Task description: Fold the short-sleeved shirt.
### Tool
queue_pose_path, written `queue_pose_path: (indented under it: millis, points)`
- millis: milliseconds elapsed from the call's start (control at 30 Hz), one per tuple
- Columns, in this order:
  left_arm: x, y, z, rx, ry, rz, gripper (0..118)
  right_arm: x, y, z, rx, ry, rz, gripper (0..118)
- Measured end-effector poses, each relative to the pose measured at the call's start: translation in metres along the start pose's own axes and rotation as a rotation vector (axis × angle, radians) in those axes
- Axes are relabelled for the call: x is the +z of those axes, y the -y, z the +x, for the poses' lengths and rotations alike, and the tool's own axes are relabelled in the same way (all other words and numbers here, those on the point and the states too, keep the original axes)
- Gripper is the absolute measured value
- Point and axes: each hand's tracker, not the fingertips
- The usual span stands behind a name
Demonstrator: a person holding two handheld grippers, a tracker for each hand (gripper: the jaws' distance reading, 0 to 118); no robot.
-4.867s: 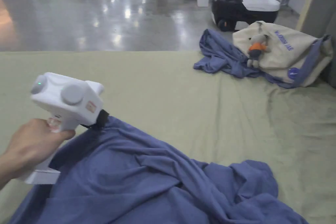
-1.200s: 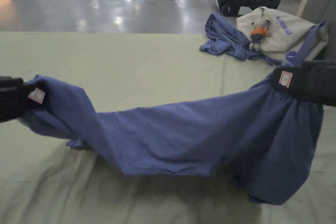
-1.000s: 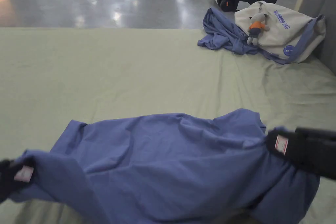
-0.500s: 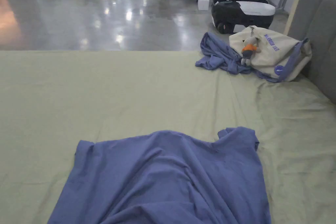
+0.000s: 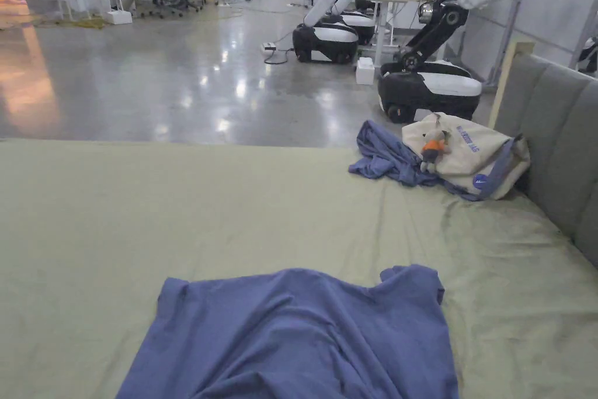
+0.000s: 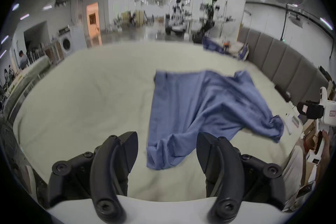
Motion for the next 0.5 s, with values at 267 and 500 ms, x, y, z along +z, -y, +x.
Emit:
queue_pose_path:
  millis: [267, 500]
  points:
    - [0.106, -0.015, 0.011, -0.063, -0.009, 0.187, 1, 0.085, -0.04, -0.014, 0.033, -0.028, 0.108, 5]
    - [0.01, -0.097, 0.007, -0.143, 0.133, 0.053, 1, 0.084, -0.06, -0.019, 0.055, -0.033, 0.186, 5]
